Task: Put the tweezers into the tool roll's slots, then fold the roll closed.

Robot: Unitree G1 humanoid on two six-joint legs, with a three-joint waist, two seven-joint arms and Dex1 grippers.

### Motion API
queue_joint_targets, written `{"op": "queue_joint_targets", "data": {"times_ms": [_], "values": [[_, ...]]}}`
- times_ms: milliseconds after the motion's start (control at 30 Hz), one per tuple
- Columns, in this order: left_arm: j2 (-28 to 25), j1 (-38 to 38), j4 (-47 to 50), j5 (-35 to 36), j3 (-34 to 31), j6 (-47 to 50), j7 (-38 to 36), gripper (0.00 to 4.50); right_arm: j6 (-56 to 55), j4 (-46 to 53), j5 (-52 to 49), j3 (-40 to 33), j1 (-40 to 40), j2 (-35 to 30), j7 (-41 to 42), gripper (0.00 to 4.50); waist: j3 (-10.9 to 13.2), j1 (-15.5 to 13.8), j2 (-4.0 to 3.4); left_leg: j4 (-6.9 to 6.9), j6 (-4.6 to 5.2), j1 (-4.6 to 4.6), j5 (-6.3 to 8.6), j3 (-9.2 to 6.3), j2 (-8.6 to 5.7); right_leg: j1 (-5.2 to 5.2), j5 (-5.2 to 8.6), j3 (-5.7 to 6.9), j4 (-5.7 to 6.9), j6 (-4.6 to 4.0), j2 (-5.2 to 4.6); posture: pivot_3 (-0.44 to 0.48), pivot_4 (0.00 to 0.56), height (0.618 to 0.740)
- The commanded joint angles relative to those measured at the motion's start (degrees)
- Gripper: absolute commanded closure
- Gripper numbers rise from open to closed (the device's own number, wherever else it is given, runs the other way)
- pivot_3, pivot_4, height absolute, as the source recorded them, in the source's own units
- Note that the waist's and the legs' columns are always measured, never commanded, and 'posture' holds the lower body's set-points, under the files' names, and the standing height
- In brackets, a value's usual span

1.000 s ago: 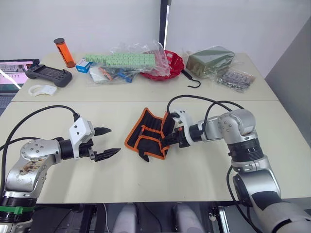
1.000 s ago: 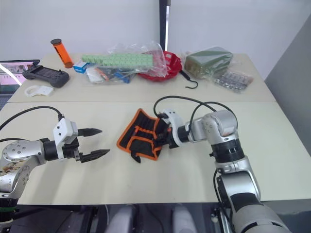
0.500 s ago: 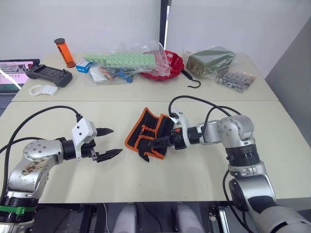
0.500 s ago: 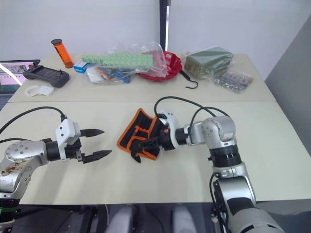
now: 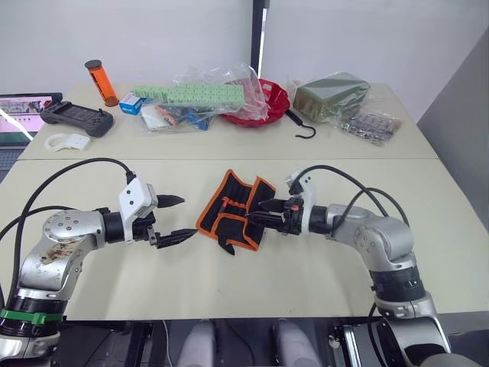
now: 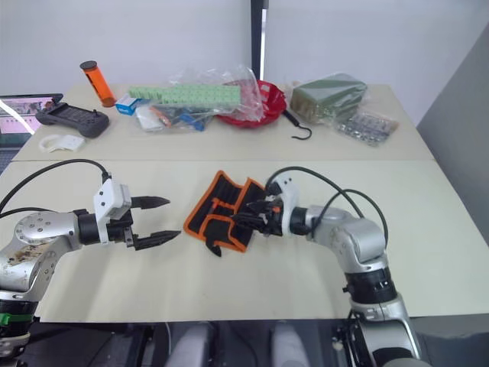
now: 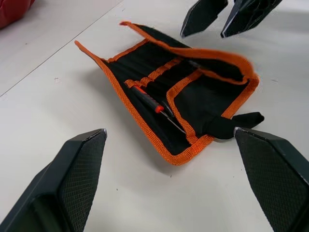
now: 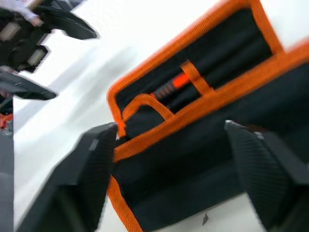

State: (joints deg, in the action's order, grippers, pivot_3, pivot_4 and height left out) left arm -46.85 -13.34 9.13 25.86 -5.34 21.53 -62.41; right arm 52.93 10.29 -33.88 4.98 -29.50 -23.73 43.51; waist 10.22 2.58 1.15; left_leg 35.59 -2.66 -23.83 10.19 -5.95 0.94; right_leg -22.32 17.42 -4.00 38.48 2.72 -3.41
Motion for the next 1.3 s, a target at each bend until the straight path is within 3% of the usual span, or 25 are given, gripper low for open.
{"op": "queue_joint_targets", "data": {"times_ms": [33, 233, 267, 600, 933, 1067, 1300], "values": [[0.04, -0.87, 1.97, 3.59, -1.69, 2.38, -0.73, 0.00, -8.75, 0.18, 2.85, 1.61, 0.17, -3.21, 6.28, 2.31, 0.00, 0.04, 0.00, 0.01, 0.00, 0.01, 0.00, 0.00, 0.02, 0.01, 0.00, 0.01, 0.00, 0.00, 0.02, 0.000, 0.150, 0.740], [-0.43, -0.75, 2.88, 5.09, -1.76, 4.01, -0.90, 0.00, -20.79, -5.74, 9.41, 3.92, 1.24, -2.65, 7.49, 4.29, 0.00, 0.01, 0.00, 0.01, 0.00, 0.02, 0.00, 0.00, 0.02, 0.01, 0.00, 0.00, 0.01, -0.01, 0.02, 0.000, 0.150, 0.740], [-0.43, -0.73, 2.92, 5.08, -1.75, 4.10, -0.94, 0.00, -22.14, -6.48, 10.23, 4.41, 1.31, -2.11, 7.49, 4.46, 0.00, 0.02, 0.00, 0.01, 0.00, 0.02, 0.00, 0.00, 0.02, 0.01, 0.00, 0.00, 0.01, -0.01, 0.02, 0.000, 0.150, 0.740], [-0.52, -0.29, 3.23, 4.72, -1.73, 4.68, -1.32, 0.00, -28.89, -9.39, 16.69, 10.82, 4.12, 1.13, 8.53, 4.46, 0.00, -0.14, 0.00, 0.03, 0.00, 0.02, 0.00, -0.01, 0.00, 0.03, 0.00, 0.00, 0.03, -0.01, 0.01, 0.000, 0.150, 0.740], [0.03, -0.06, 2.40, 6.07, -3.02, 7.26, 0.21, 0.00, -30.34, -13.79, 26.71, 17.05, 6.34, -0.89, 7.06, 4.46, -0.02, -0.08, 0.03, 0.04, 0.00, 0.22, 0.00, -0.01, 0.02, 0.16, 0.00, 0.00, 0.06, -0.01, 0.02, 0.000, 0.150, 0.740], [1.34, 0.53, 1.07, 9.84, -5.76, 13.52, 3.80, 0.00, -29.41, -14.03, 26.70, 15.98, 5.86, -0.78, 6.48, 4.46, -0.03, -0.13, 0.04, 0.05, 0.00, 0.35, 0.00, -0.01, 0.02, 0.29, 0.00, 0.00, 0.07, -0.01, 0.02, 0.000, 0.150, 0.740], [9.52, -0.03, -0.12, 16.06, -10.02, 26.04, 16.65, 0.00, -28.48, -13.46, 26.52, 15.77, 5.42, -0.99, 6.57, 4.46, -0.06, -0.23, 0.10, 0.10, 0.00, 0.44, 0.00, -0.02, 0.01, 0.37, 0.00, 0.00, 0.15, 0.00, 0.00, 0.000, 0.150, 0.740]]}}
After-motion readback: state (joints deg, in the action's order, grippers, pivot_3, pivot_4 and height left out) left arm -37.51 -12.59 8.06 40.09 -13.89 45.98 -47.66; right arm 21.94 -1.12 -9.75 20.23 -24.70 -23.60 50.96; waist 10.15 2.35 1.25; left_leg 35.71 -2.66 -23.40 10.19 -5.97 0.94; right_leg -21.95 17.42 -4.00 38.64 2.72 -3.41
